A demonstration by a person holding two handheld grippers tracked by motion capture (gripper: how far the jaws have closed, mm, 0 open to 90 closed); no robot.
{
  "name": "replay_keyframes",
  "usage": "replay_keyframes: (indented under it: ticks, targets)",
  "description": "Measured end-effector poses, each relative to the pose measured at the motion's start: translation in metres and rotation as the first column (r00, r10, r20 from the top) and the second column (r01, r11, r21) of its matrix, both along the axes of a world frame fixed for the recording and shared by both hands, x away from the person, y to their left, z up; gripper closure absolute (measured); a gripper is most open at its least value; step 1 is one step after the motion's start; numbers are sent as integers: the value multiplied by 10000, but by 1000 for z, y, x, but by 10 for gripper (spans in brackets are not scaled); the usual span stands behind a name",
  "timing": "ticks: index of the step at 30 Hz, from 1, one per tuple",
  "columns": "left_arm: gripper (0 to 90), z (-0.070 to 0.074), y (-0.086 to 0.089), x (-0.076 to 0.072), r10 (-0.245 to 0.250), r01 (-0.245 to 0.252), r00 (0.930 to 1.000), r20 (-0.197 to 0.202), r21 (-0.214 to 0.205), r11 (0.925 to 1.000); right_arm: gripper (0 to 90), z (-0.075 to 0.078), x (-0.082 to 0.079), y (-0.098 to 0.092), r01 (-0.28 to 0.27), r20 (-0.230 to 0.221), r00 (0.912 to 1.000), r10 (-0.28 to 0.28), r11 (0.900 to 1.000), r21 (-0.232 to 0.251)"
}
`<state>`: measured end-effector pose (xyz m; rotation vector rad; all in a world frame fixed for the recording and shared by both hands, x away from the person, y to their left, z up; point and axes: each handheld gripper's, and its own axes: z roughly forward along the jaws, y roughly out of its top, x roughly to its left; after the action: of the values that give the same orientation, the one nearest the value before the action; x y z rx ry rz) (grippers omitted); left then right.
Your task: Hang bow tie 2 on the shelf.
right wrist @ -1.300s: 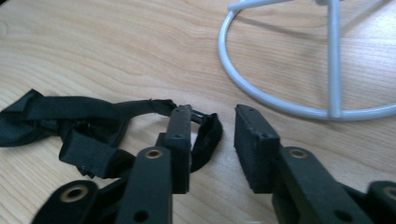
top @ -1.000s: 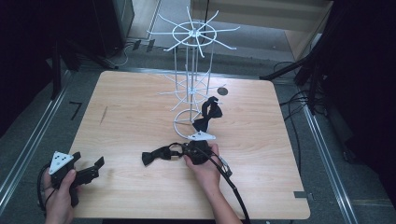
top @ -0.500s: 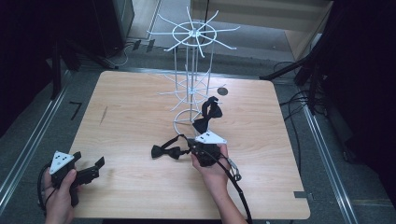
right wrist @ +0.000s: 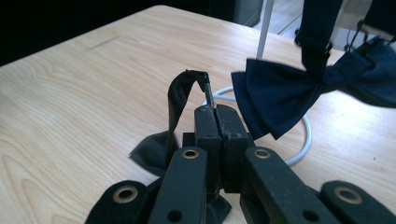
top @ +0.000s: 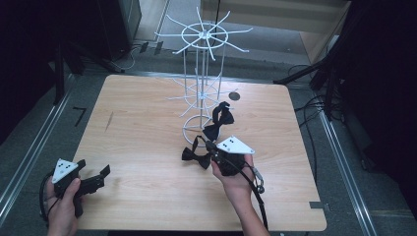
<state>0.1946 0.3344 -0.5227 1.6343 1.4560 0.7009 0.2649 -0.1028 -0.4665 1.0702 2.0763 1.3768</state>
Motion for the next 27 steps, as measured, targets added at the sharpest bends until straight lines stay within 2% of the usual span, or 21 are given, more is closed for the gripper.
replay_keyframes:
  ticks: [3,4,13,27]
  targets:
    - [84,0,0,0,8,-8,10000,8,9,10000,899,4,-1,-2,-21,98,10000,21,10000,15]
    - [84,0,0,0,11,-11,10000,14,44,10000,898,10,-3,-4,-37,226,9997,36,10000,61]
    - [84,0,0,0,2,-2,10000,-13,16,10000,898,32,-11,-13,-182,664,9977,167,9996,224]
    - [84,0,-1,0,-7,7,10000,-18,50,10000,898,54,-14,-16,-243,1130,9934,207,9992,305]
